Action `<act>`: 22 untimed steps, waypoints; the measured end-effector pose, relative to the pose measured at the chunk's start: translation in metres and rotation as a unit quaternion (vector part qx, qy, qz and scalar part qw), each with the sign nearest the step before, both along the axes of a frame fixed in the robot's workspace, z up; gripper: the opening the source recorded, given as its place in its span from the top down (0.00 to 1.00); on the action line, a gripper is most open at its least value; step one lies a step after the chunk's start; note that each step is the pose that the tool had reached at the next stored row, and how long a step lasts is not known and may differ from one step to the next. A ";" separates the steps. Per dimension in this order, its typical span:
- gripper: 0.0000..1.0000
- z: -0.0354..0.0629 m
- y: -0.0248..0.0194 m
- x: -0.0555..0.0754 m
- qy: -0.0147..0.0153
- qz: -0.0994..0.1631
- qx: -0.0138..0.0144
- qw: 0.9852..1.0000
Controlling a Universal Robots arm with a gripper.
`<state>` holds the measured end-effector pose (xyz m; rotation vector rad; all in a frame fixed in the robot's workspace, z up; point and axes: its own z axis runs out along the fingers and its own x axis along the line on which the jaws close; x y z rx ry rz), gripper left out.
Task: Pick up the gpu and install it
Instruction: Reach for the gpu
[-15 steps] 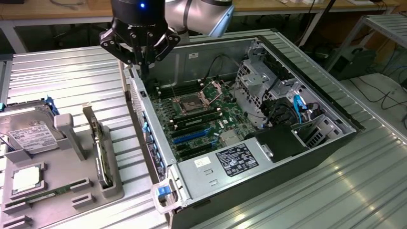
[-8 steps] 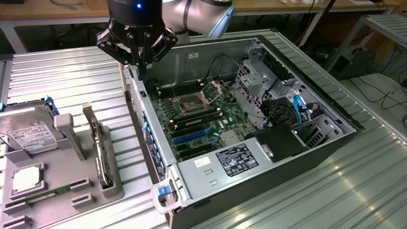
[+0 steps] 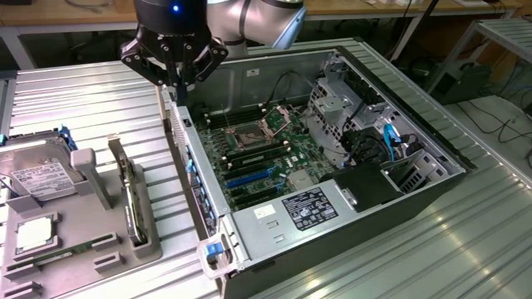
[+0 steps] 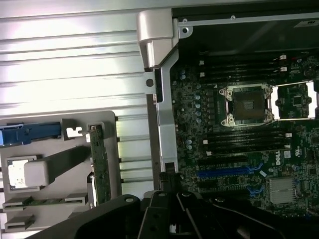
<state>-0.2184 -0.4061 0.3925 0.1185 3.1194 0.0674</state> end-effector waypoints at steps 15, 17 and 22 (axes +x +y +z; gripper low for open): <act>0.89 -0.0004 -0.0008 -0.010 0.003 0.000 0.000 1.000; 0.89 -0.0005 -0.0009 -0.012 0.004 0.000 0.000 1.000; 0.89 -0.0007 -0.0016 -0.018 0.006 0.000 0.000 1.000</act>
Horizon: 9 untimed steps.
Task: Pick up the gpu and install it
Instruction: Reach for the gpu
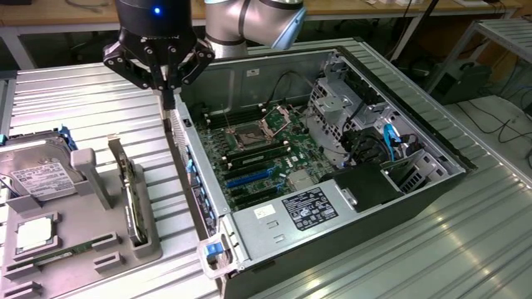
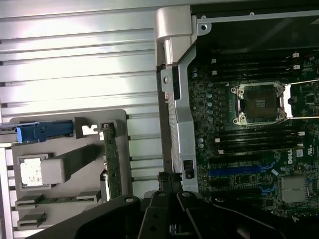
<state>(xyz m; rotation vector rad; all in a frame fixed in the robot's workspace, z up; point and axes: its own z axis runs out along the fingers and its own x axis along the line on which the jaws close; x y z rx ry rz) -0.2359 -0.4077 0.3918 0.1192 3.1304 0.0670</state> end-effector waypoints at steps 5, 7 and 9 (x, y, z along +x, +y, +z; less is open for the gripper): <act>0.89 -0.0001 -0.0009 -0.005 0.002 0.000 0.000 1.000; 0.89 -0.0004 -0.0015 -0.010 0.003 0.000 0.000 1.000; 0.89 -0.0014 -0.0015 -0.014 0.004 0.000 0.000 1.000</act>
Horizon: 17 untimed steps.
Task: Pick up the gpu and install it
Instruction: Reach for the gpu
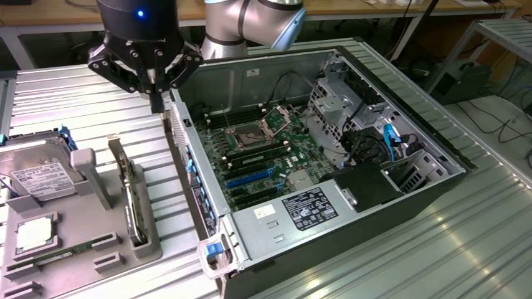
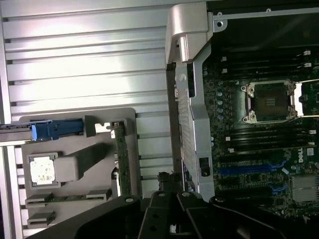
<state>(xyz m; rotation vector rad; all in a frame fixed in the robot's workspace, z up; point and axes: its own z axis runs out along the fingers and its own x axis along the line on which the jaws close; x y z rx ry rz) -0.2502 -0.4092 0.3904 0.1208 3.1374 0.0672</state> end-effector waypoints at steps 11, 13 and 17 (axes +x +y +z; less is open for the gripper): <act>0.89 -0.0023 0.0000 -0.007 0.002 0.000 -0.001 1.000; 0.89 -0.0025 0.0006 -0.008 0.003 0.000 -0.001 1.000; 0.89 -0.0028 0.0016 -0.009 0.004 0.000 -0.005 1.000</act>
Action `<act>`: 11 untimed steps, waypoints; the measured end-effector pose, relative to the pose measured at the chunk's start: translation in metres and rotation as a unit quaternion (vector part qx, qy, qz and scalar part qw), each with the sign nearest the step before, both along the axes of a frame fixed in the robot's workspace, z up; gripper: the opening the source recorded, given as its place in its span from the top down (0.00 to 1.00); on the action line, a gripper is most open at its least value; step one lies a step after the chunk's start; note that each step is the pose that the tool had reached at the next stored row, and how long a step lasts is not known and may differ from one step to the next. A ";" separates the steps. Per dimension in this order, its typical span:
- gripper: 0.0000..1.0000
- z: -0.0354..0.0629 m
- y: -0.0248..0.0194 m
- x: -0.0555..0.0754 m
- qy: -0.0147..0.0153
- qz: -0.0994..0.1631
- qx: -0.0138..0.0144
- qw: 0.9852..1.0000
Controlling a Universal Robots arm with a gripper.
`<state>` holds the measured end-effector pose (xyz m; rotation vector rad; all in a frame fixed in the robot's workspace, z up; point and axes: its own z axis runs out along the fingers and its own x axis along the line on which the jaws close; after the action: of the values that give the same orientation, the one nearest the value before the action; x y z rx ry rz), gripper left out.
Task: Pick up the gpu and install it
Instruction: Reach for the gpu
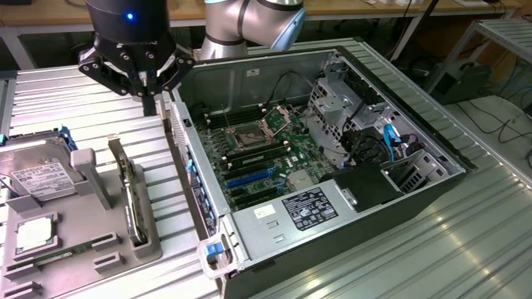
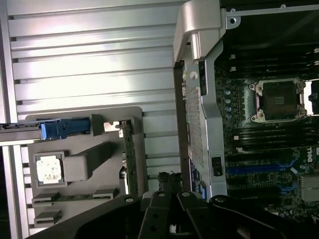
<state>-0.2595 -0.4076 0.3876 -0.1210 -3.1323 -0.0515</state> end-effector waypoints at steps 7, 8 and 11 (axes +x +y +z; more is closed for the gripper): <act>0.89 -0.0004 0.0025 -0.001 0.002 0.000 -0.007 1.000; 0.89 -0.0005 0.0025 -0.001 0.003 0.000 -0.007 1.000; 0.89 -0.0015 0.0031 -0.003 0.004 0.000 -0.008 1.000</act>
<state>-0.2627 -0.4045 0.3862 -0.1209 -3.1244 -0.0262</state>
